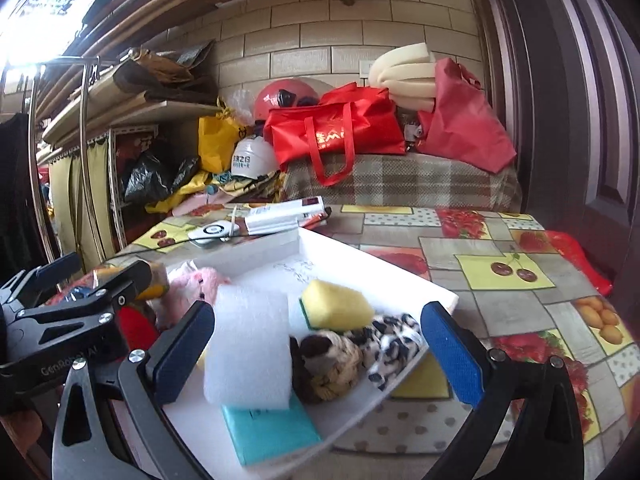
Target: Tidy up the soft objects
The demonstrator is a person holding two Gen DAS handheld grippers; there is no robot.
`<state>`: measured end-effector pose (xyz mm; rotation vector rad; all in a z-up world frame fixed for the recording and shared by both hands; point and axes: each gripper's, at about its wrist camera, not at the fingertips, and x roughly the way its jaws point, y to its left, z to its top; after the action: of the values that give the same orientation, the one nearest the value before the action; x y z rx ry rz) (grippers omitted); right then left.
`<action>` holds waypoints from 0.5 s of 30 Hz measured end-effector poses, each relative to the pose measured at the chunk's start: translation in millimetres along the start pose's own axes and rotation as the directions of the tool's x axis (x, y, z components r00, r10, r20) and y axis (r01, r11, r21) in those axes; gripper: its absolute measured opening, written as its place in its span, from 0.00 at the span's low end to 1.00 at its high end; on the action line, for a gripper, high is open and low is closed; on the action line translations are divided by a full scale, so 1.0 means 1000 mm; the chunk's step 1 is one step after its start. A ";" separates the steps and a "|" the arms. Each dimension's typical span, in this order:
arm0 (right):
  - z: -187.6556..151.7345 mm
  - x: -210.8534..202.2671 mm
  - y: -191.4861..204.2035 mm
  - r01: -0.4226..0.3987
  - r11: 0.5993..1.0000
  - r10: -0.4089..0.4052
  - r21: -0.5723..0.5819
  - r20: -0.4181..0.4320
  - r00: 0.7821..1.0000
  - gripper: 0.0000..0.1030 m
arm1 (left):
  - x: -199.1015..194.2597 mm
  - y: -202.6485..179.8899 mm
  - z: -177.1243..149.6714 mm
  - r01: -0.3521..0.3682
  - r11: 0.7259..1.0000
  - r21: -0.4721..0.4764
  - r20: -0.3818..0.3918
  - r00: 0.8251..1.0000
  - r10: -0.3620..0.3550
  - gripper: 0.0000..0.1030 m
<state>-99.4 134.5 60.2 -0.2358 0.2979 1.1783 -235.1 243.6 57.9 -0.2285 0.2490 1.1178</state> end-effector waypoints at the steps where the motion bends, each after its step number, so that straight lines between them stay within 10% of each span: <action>1: -0.001 -0.002 -0.002 0.004 1.000 -0.004 0.006 -0.002 1.000 1.00 | -0.002 -0.002 -0.001 0.000 1.000 0.002 -0.003 1.000 0.000 1.00; 15: -0.024 -0.059 -0.045 0.010 0.996 -0.010 0.094 0.000 1.000 1.00 | -0.047 -0.026 -0.022 0.107 0.994 0.037 -0.062 0.993 -0.105 1.00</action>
<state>-80.8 58.9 59.5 -0.1551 0.3501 1.1511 -232.9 185.6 53.6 -0.2369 0.3094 1.0008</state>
